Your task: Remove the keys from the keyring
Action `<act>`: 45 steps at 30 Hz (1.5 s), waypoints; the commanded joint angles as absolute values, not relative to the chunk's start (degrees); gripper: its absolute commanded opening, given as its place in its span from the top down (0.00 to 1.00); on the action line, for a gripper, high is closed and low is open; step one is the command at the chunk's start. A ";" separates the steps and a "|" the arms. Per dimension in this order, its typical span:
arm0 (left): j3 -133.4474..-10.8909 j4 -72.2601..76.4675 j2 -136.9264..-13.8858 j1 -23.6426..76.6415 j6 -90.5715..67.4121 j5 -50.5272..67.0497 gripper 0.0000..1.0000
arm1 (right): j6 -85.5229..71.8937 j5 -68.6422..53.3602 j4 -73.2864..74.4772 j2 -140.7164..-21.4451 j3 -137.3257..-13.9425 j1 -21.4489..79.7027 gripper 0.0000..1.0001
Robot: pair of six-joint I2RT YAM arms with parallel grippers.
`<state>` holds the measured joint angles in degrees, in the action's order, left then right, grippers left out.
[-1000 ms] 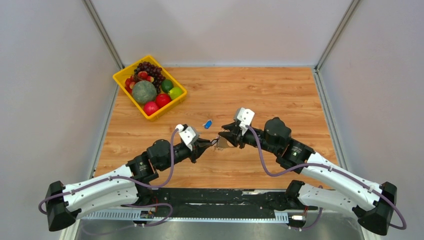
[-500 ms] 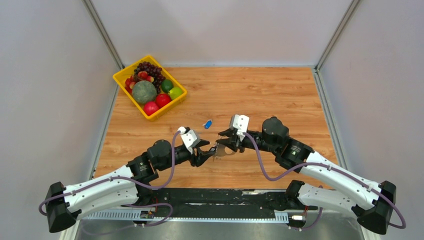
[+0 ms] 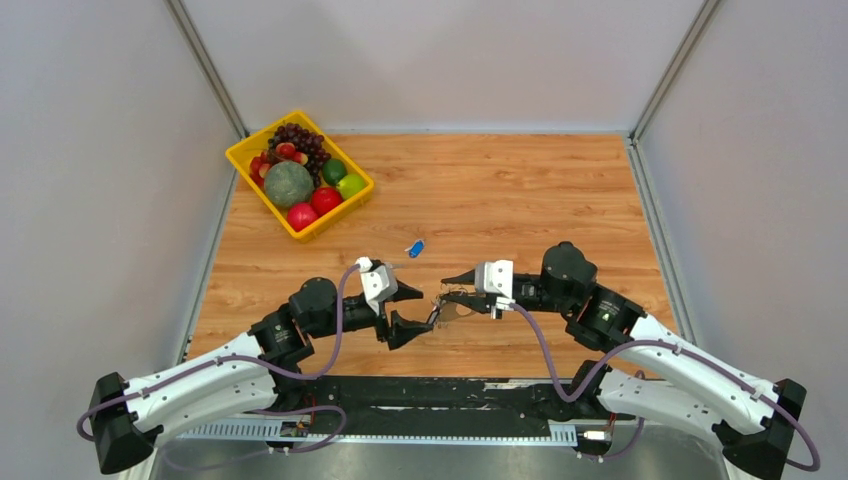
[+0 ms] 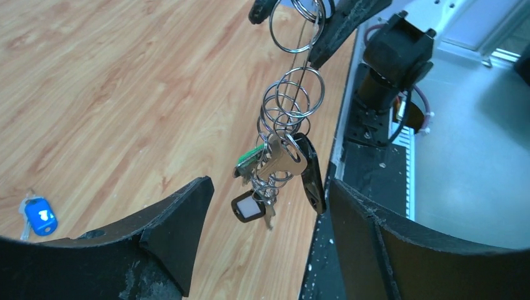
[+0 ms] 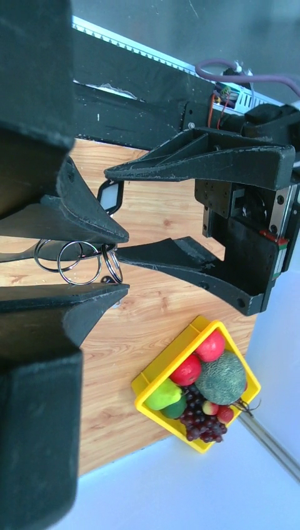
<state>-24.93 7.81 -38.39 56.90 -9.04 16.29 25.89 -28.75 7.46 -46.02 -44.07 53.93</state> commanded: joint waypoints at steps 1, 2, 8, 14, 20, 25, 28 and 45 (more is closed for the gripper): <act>-25.22 8.71 -38.42 56.62 -8.99 23.10 0.20 | 30.73 -34.41 7.61 -44.73 -44.47 54.05 1.00; -25.22 8.75 -38.42 56.56 -8.76 23.33 0.19 | 30.94 -34.95 7.98 -44.78 -44.54 54.02 1.00; -24.70 11.41 -38.75 55.98 -8.91 26.25 0.18 | 32.42 -38.27 9.46 -44.65 -44.43 54.02 1.00; -24.37 14.85 -42.27 55.72 -9.88 28.21 0.18 | 32.98 -39.91 9.84 -44.76 -44.49 54.04 1.00; -25.53 17.98 -47.04 55.73 -10.91 30.61 0.22 | 33.25 -40.20 10.02 -44.52 -44.45 54.02 1.00; -26.60 17.26 -48.40 55.73 -10.66 31.35 0.34 | 33.69 -39.56 10.02 -44.25 -44.00 53.97 1.00; -27.23 14.58 -47.20 55.68 -9.64 29.20 0.38 | 34.20 -38.44 10.11 -44.12 -43.68 54.05 1.00; -27.78 10.88 -43.52 55.73 -9.76 23.36 0.58 | 34.31 -32.84 10.12 -44.07 -43.59 54.03 1.00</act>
